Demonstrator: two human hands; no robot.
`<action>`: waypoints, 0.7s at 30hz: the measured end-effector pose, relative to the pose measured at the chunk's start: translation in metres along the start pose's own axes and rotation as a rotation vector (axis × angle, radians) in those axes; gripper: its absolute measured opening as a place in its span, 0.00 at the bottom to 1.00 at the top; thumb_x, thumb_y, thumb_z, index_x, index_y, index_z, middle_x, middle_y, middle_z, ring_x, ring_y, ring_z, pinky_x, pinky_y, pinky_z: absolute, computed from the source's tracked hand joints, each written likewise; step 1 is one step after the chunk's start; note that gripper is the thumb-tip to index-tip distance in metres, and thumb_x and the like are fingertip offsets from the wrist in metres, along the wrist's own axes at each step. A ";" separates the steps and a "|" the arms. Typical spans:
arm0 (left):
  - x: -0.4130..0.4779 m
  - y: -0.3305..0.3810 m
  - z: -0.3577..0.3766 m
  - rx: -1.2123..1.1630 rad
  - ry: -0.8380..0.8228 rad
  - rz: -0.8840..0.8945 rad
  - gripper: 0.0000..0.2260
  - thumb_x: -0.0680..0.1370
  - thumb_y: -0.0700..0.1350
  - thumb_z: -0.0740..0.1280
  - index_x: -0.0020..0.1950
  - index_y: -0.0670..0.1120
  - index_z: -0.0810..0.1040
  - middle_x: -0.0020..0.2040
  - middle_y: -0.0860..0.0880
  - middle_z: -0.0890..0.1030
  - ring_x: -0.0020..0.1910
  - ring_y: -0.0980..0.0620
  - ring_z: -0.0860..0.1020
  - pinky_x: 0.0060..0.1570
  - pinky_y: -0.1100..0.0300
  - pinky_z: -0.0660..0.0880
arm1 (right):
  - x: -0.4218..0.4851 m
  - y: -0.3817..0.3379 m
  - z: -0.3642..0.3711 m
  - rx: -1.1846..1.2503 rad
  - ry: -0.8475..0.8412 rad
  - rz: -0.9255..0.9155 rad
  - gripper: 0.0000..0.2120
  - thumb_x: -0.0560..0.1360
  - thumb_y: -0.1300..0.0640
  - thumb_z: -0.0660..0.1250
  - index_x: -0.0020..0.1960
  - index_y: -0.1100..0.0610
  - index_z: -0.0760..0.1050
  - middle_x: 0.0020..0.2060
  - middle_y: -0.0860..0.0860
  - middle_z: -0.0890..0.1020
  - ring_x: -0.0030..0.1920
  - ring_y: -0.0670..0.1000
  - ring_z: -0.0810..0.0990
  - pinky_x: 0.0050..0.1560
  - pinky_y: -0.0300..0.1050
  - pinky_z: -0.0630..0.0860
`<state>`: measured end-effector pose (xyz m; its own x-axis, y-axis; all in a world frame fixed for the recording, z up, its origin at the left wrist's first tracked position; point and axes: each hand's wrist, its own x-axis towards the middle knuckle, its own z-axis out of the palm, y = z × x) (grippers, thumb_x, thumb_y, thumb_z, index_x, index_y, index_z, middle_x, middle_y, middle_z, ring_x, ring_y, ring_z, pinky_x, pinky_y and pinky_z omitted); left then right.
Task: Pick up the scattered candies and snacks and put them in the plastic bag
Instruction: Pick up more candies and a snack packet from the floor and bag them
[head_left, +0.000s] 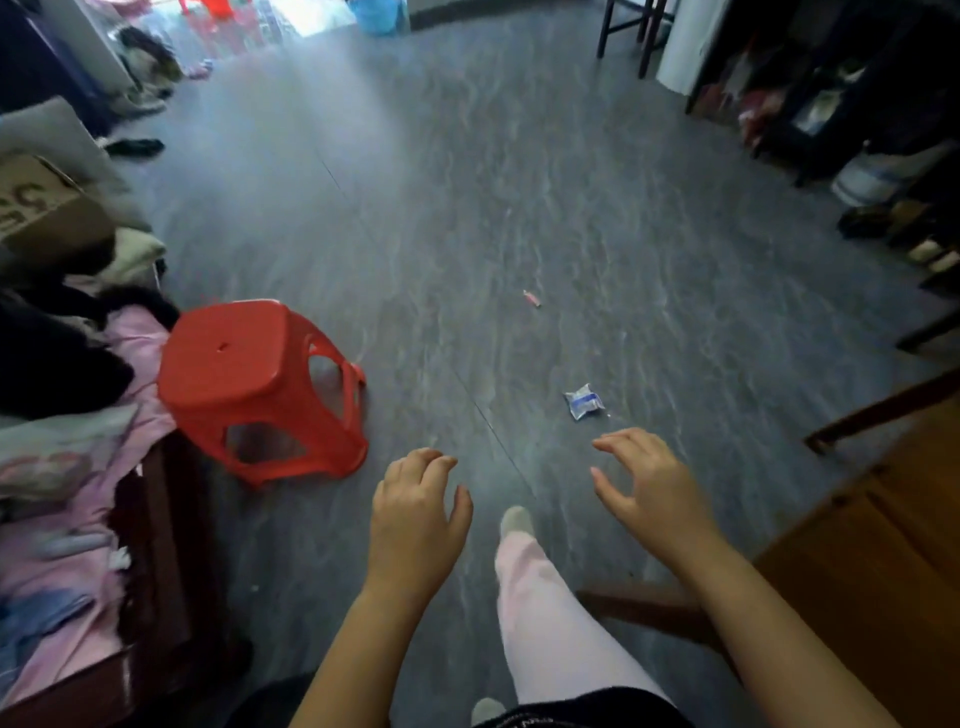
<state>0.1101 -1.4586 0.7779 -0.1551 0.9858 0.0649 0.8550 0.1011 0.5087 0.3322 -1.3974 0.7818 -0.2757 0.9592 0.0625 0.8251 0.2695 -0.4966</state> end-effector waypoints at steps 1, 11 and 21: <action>0.019 -0.006 0.000 -0.004 -0.001 0.001 0.17 0.70 0.50 0.58 0.49 0.40 0.79 0.48 0.42 0.81 0.46 0.41 0.78 0.45 0.47 0.77 | 0.018 0.003 0.005 0.004 -0.005 0.017 0.13 0.67 0.54 0.64 0.47 0.60 0.78 0.42 0.56 0.82 0.44 0.58 0.80 0.43 0.49 0.77; 0.266 -0.026 -0.030 0.055 0.061 0.027 0.18 0.69 0.49 0.58 0.49 0.40 0.79 0.47 0.42 0.81 0.45 0.42 0.78 0.46 0.51 0.74 | 0.271 0.008 0.009 0.101 0.054 0.026 0.13 0.68 0.55 0.64 0.49 0.60 0.77 0.45 0.57 0.81 0.47 0.58 0.78 0.49 0.49 0.74; 0.441 -0.052 -0.017 0.024 -0.058 0.106 0.17 0.70 0.49 0.58 0.48 0.40 0.79 0.46 0.42 0.81 0.44 0.41 0.78 0.45 0.51 0.75 | 0.424 0.021 0.014 0.075 0.077 0.154 0.14 0.68 0.54 0.63 0.47 0.62 0.77 0.42 0.59 0.81 0.44 0.59 0.79 0.48 0.40 0.66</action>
<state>-0.0112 -1.0317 0.7941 -0.0346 0.9972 0.0670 0.8766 -0.0020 0.4812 0.2255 -0.9863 0.7857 -0.1077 0.9932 0.0451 0.8146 0.1141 -0.5687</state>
